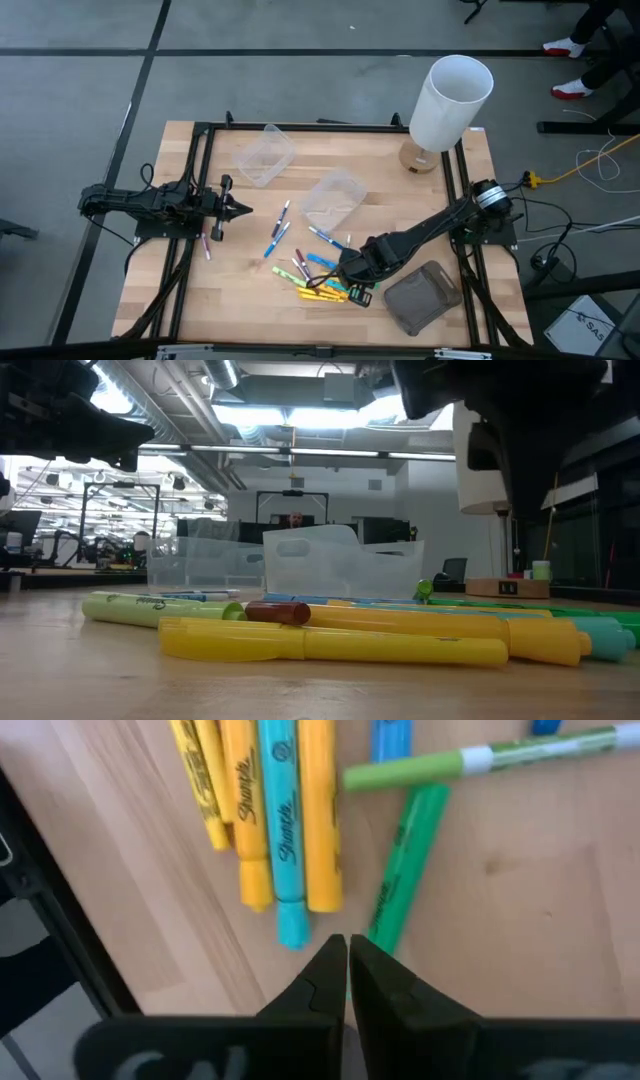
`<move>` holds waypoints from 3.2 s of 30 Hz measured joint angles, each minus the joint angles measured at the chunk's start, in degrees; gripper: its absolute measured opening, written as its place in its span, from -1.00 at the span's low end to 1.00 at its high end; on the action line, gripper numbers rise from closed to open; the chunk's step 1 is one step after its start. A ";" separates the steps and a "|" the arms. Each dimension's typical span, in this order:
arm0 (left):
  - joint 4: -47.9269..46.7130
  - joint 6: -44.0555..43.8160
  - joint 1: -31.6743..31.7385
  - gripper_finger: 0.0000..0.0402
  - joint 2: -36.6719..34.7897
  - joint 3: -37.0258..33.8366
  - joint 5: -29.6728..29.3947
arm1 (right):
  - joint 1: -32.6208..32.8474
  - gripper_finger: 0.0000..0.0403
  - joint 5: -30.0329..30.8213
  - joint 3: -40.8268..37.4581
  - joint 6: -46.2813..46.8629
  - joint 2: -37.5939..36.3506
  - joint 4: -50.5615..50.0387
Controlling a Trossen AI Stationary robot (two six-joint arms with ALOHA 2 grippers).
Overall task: Pick & Place Markers
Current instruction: Put the green highlighter into the black bin
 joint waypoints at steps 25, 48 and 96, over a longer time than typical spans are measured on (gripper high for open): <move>0.01 0.00 0.00 -0.98 0.00 0.00 0.00 | -0.02 0.01 -0.02 1.67 2.79 4.12 -4.43; 0.02 0.00 0.01 -0.98 0.00 0.00 0.00 | -1.40 0.08 0.56 1.67 1.38 6.83 -3.92; 0.02 0.00 0.00 -0.98 0.00 0.00 0.00 | -2.32 -0.69 -1.65 -2.75 -1.48 8.82 0.63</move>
